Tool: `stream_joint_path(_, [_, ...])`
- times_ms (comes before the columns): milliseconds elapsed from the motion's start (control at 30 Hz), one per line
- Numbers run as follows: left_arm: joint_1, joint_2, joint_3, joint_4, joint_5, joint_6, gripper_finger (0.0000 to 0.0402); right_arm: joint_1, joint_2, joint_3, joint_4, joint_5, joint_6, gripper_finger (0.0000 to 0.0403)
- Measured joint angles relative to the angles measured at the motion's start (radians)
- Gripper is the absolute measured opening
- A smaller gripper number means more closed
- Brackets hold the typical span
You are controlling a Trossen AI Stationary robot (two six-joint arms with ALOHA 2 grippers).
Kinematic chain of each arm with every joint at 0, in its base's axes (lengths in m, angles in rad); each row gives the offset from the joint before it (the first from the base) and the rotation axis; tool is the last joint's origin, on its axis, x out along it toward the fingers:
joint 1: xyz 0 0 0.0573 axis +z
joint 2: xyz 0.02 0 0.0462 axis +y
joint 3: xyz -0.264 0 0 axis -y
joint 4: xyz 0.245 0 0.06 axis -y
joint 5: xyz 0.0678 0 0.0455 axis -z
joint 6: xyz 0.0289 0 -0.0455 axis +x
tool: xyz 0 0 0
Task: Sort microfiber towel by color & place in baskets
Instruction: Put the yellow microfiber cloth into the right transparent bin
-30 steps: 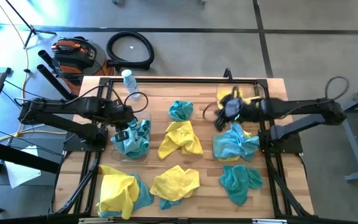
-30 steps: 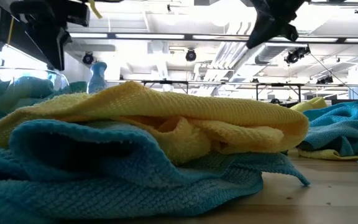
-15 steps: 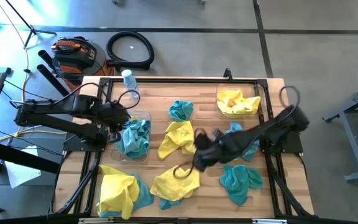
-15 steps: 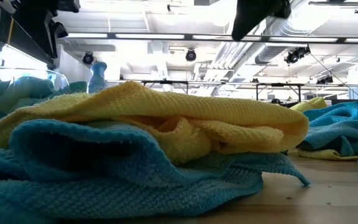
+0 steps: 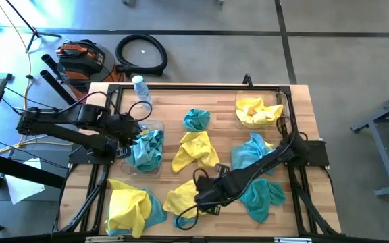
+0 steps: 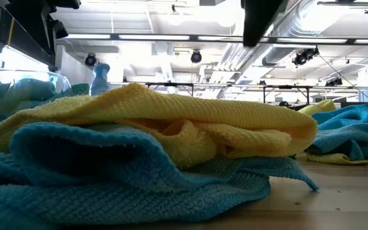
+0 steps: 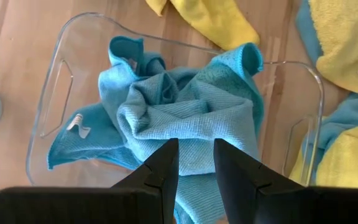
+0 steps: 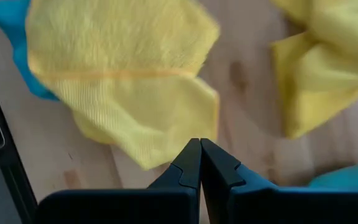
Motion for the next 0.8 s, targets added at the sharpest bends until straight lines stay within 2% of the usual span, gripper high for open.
stream_joint_path(100, [-0.009, 0.0, 0.0, 0.0, -0.006, -0.013, 0.009, -0.001, 0.047, 0.0, 0.034, -0.066, -0.043, 0.0001])
stream_joint_path(267, [-0.016, 0.0, 0.0, 0.001, -0.008, -0.024, 0.009, -0.001, 0.089, -0.001, 0.086, -0.096, -0.097, 0.0013])
stream_joint_path(400, [-0.016, 0.0, 0.0, 0.001, -0.008, -0.039, 0.009, -0.002, 0.105, -0.001, 0.128, -0.09, -0.15, 0.006])
stream_joint_path(600, [-0.015, 0.0, 0.0, 0.001, -0.008, -0.039, 0.009, -0.002, 0.105, -0.001, 0.196, 0.003, -0.304, 0.0143])
stream_joint_path(700, [-0.015, 0.0, 0.0, 0.001, -0.008, -0.039, 0.009, -0.003, 0.11, -0.001, 0.21, 0.039, -0.397, 0.0168])
stream_joint_path(800, [-0.015, 0.0, 0.0, 0.001, -0.009, -0.039, 0.009, -0.007, 0.124, -0.001, 0.217, 0.029, -0.51, 0.0175])
